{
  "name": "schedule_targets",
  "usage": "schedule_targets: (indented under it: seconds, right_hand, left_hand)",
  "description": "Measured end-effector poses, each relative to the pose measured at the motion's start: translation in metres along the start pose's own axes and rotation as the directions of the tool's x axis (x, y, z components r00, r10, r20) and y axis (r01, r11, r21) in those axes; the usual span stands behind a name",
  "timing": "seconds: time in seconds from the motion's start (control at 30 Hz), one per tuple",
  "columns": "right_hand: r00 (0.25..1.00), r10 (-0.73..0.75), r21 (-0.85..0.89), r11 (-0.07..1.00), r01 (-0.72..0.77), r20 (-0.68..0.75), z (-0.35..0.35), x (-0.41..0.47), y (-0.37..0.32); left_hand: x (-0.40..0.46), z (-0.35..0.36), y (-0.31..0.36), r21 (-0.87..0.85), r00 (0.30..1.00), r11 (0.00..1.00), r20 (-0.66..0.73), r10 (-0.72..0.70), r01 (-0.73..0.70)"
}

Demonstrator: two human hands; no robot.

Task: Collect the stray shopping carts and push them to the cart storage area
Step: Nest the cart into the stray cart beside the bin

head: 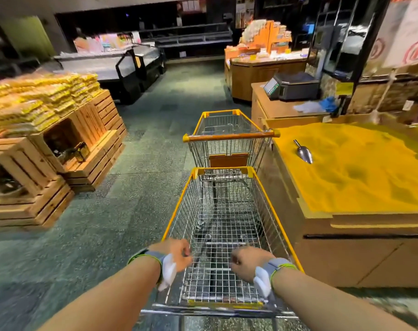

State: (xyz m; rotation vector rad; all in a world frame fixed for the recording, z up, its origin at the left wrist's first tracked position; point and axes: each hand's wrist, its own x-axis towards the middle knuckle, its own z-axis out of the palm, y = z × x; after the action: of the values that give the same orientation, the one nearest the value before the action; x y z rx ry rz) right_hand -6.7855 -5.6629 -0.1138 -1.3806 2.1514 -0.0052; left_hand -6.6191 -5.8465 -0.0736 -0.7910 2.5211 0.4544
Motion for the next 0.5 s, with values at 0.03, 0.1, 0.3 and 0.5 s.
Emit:
schedule_targets:
  seconds: [0.03,0.1,0.3,0.5]
  right_hand:
    - [0.999,-0.027,-0.013,1.0,0.027,0.025,0.003,0.008,-0.007]
    - [0.995,-0.067,-0.028,0.997,0.069,0.067,0.008,0.021,-0.02]
    - [0.992,-0.052,0.014,0.999,0.05,0.113,-0.01,0.073,-0.078]
    - [0.995,0.099,0.171,0.981,-0.095,-0.015,-0.028,0.142,-0.124]
  left_hand:
    - [0.003,-0.001,-0.005,0.003,1.0,1.0,0.015,0.006,-0.006]
    - [0.01,-0.001,-0.014,0.002,1.0,1.0,0.018,-0.002,0.002]
    - [0.034,-0.013,-0.067,-0.058,1.0,0.998,0.008,0.013,-0.012]
    - [0.069,-0.05,-0.132,-0.114,0.994,0.988,0.024,0.103,-0.1]
